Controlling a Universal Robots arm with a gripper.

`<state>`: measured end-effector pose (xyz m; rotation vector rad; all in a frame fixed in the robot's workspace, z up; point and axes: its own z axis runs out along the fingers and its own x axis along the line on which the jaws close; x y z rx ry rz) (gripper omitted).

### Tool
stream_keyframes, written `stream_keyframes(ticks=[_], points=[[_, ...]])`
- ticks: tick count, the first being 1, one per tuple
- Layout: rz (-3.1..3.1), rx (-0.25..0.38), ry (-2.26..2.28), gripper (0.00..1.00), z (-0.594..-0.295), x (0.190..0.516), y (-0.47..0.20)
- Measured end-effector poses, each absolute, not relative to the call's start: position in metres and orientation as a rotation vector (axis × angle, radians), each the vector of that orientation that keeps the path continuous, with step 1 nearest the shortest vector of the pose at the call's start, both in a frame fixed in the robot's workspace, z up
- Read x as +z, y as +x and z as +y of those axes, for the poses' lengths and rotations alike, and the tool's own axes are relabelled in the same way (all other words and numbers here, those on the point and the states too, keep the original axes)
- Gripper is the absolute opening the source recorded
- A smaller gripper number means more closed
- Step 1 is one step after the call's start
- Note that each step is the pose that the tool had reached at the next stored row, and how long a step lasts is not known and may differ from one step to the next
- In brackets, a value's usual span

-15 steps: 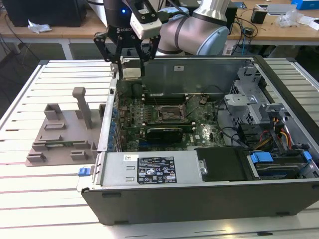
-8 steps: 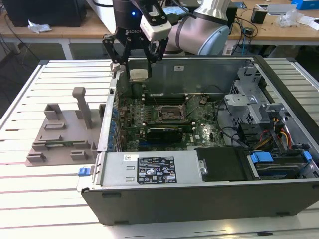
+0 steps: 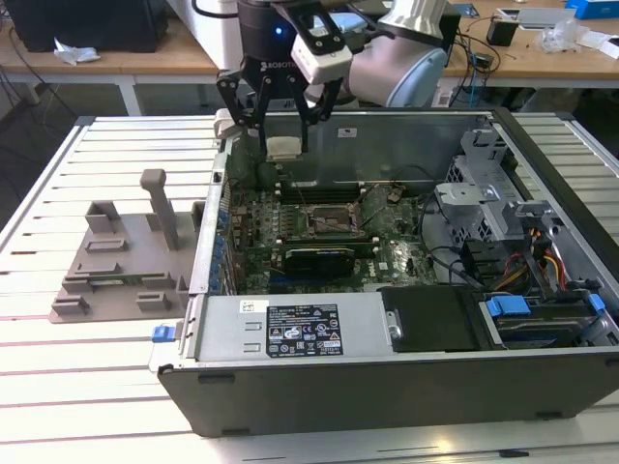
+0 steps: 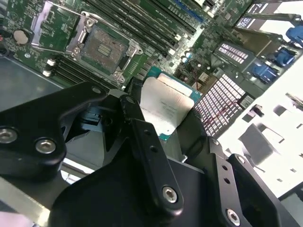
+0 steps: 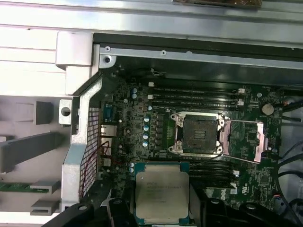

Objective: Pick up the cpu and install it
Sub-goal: 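Pick up the cpu and move it towards the insertion slot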

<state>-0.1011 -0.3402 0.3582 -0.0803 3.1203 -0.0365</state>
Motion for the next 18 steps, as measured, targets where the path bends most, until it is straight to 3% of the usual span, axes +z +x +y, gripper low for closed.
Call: stream_keyframes(ticks=[18], points=[[3.12, -0.036, -0.08, 0.55, -0.34, 0.349, -0.07]])
